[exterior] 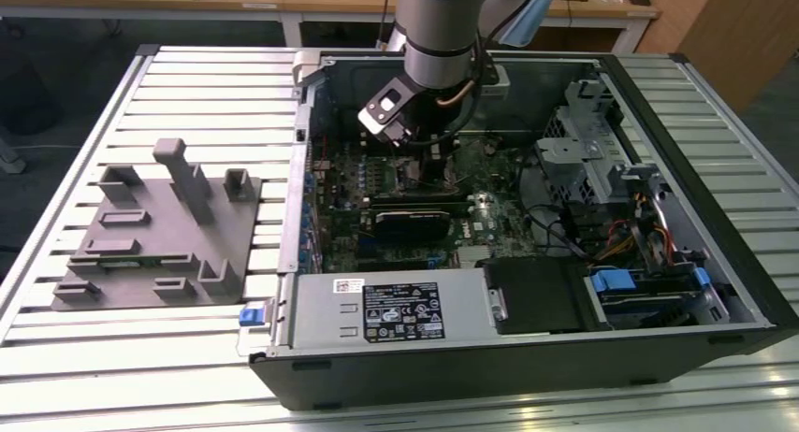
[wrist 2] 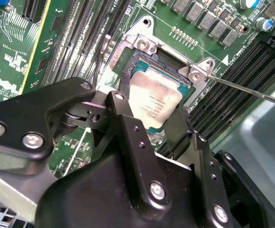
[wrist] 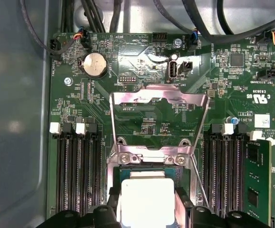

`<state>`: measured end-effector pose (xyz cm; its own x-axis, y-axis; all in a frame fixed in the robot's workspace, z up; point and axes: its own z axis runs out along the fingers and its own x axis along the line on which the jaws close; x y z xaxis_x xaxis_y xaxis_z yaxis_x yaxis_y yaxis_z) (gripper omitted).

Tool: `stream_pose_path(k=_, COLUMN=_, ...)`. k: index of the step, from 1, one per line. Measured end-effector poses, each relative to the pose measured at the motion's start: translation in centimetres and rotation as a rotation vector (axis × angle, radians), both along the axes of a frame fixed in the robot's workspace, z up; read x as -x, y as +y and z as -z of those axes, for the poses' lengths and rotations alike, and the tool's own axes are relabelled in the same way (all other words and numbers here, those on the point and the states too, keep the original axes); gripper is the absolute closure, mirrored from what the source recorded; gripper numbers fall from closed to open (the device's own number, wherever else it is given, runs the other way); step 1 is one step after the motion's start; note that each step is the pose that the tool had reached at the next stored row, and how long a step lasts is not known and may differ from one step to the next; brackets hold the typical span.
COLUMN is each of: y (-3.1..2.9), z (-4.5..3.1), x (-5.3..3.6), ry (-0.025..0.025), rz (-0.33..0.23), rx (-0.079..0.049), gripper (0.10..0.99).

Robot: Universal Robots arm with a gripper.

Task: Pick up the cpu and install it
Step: 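Place the cpu into insertion slot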

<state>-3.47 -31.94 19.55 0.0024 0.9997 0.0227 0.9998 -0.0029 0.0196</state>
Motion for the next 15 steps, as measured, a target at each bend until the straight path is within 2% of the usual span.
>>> stream_pose_path(k=9, y=-0.13, z=-0.14, x=0.0, ry=0.0, rz=0.004, rx=0.0, gripper=0.553)
stream_pose_path(k=15, y=-0.15, z=0.04, x=0.04, ry=0.0004, rz=0.012, rx=0.001, gripper=0.553)
